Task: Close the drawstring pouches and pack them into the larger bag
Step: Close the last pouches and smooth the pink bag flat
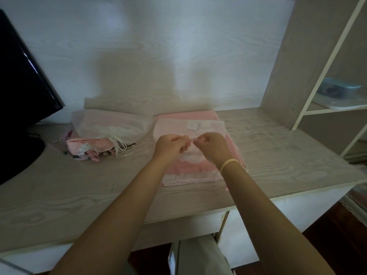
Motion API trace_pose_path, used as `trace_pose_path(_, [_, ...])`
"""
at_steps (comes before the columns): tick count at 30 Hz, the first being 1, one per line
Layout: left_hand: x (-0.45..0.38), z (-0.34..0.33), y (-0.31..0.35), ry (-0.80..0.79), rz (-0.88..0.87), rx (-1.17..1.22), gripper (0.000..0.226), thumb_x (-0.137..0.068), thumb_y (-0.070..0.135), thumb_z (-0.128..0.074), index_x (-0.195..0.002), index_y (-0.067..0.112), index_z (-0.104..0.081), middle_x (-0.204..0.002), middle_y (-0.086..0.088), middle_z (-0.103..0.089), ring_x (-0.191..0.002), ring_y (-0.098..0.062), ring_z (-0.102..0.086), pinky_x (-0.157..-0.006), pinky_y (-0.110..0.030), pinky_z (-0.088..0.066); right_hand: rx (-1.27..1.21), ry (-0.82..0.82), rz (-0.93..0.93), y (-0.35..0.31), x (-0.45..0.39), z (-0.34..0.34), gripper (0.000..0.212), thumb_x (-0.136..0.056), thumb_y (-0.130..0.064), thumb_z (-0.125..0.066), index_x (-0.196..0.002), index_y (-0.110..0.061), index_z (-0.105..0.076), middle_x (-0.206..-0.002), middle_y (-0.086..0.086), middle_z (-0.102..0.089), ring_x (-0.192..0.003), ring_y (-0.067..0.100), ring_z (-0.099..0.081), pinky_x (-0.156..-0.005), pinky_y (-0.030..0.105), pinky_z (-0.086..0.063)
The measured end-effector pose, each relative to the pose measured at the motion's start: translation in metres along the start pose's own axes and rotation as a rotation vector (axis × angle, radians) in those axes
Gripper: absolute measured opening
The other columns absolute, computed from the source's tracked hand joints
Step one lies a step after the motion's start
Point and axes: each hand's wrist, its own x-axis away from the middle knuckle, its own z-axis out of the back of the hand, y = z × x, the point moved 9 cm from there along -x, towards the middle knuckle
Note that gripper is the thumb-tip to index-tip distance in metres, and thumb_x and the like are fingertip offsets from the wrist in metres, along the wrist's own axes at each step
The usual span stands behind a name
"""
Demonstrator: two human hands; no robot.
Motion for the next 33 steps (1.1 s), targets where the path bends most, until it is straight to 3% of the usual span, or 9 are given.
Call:
trace_pose_path(4, [0.000, 0.008, 0.008, 0.121, -0.056, -0.027, 0.020, -0.089, 0.025, -0.062, -0.074, 0.024, -0.075, -0.081, 0.012, -0.071, -0.079, -0.005, -0.065, -0.071, -0.019, -0.048, -0.533, 0.052, -0.174, 0.013, 0.000, 0.006, 0.016, -0.086, -0.011, -0.062, -0.079, 0.001, -0.070, -0.075, 0.013, -0.067, -0.074, 0.020, -0.060, -0.070, 0.029, -0.051])
trace_pose_path(7, [0.000, 0.008, 0.008, 0.163, -0.061, 0.044, 0.013, -0.083, 0.025, -0.066, -0.074, 0.026, -0.076, -0.086, 0.012, -0.074, -0.084, -0.003, -0.066, -0.076, -0.020, -0.050, -0.868, 0.055, -0.214, 0.013, -0.002, 0.002, 0.014, -0.090, -0.001, -0.054, -0.081, 0.002, -0.065, -0.080, 0.016, -0.064, -0.082, 0.025, -0.062, -0.084, 0.033, -0.055])
trace_pose_path(12, [-0.006, -0.004, -0.001, 0.100, 0.072, 0.451, 0.013, -0.086, 0.009, -0.061, -0.077, 0.005, -0.070, -0.078, -0.009, -0.071, -0.081, -0.024, -0.069, -0.080, -0.032, -0.057, -1.233, 0.024, -0.262, 0.007, -0.002, -0.012, 0.019, -0.094, -0.005, -0.045, -0.081, -0.002, -0.058, -0.073, 0.017, -0.066, -0.078, 0.029, -0.067, -0.083, 0.036, -0.057])
trace_pose_path(14, [-0.005, -0.010, -0.005, 0.065, 0.114, 0.655, 0.017, -0.093, 0.006, -0.054, -0.080, 0.003, -0.065, -0.076, -0.012, -0.066, -0.077, -0.024, -0.067, -0.079, -0.031, -0.057, -1.319, -0.020, -0.285, 0.007, 0.000, -0.019, 0.022, -0.095, -0.007, -0.044, -0.076, -0.006, -0.055, -0.062, 0.010, -0.061, -0.064, 0.024, -0.064, -0.071, 0.031, -0.056])
trace_pose_path(18, [-0.008, -0.012, -0.010, 0.061, 0.121, 0.869, 0.021, -0.098, 0.002, -0.047, -0.080, 0.001, -0.058, -0.069, -0.010, -0.059, -0.077, -0.025, -0.068, -0.076, -0.030, -0.058, -1.257, -0.035, -0.351, 0.018, 0.003, -0.032, 0.021, -0.095, -0.008, -0.043, -0.075, -0.009, -0.050, -0.049, 0.001, -0.041, -0.045, 0.015, -0.039, -0.046, 0.023, -0.036])
trace_pose_path(22, [-0.014, -0.007, -0.019, 0.084, 0.100, 0.585, 0.024, -0.096, 0.004, -0.048, -0.075, 0.007, -0.058, -0.057, 0.000, -0.044, -0.054, -0.015, -0.044, -0.052, -0.023, -0.040, -0.986, -0.026, -0.317, 0.025, 0.002, -0.031, 0.021, -0.097, -0.005, -0.038, -0.078, -0.010, -0.047, -0.048, -0.001, -0.035, -0.042, 0.012, -0.026, -0.042, 0.022, -0.021])
trace_pose_path(24, [-0.014, -0.007, -0.022, 0.081, 0.072, 0.309, 0.023, -0.093, 0.008, -0.050, -0.073, 0.011, -0.061, -0.052, 0.005, -0.043, -0.051, -0.013, -0.039, -0.050, -0.026, -0.033, -0.828, -0.021, -0.294, 0.024, 0.004, -0.030, 0.019, -0.094, -0.003, -0.040, -0.079, -0.009, -0.049, -0.049, -0.001, -0.037, -0.041, 0.011, -0.026, -0.040, 0.021, -0.021])
trace_pose_path(27, [-0.010, -0.009, -0.018, 0.073, 0.018, 0.007, 0.023, -0.091, 0.014, -0.053, -0.071, 0.016, -0.064, -0.058, 0.006, -0.052, -0.057, -0.014, -0.047, -0.057, -0.028, -0.040, -0.590, -0.004, -0.267, 0.024, 0.001, -0.026, 0.019, -0.089, -0.001, -0.044, -0.073, -0.011, -0.051, -0.051, -0.001, -0.041, -0.042, 0.011, -0.032, -0.038, 0.020, -0.025])
trace_pose_path(33, [-0.007, -0.009, -0.018, 0.124, -0.011, -0.110, 0.022, -0.093, 0.014, -0.050, -0.078, 0.013, -0.065, -0.070, 0.006, -0.059, -0.064, -0.013, -0.051, -0.058, -0.025, -0.041, -0.425, 0.028, -0.231, 0.023, -0.006, -0.024, 0.015, -0.088, -0.003, -0.042, -0.077, -0.010, -0.050, -0.064, 0.005, -0.047, -0.052, 0.014, -0.038, -0.042, 0.023, -0.033])
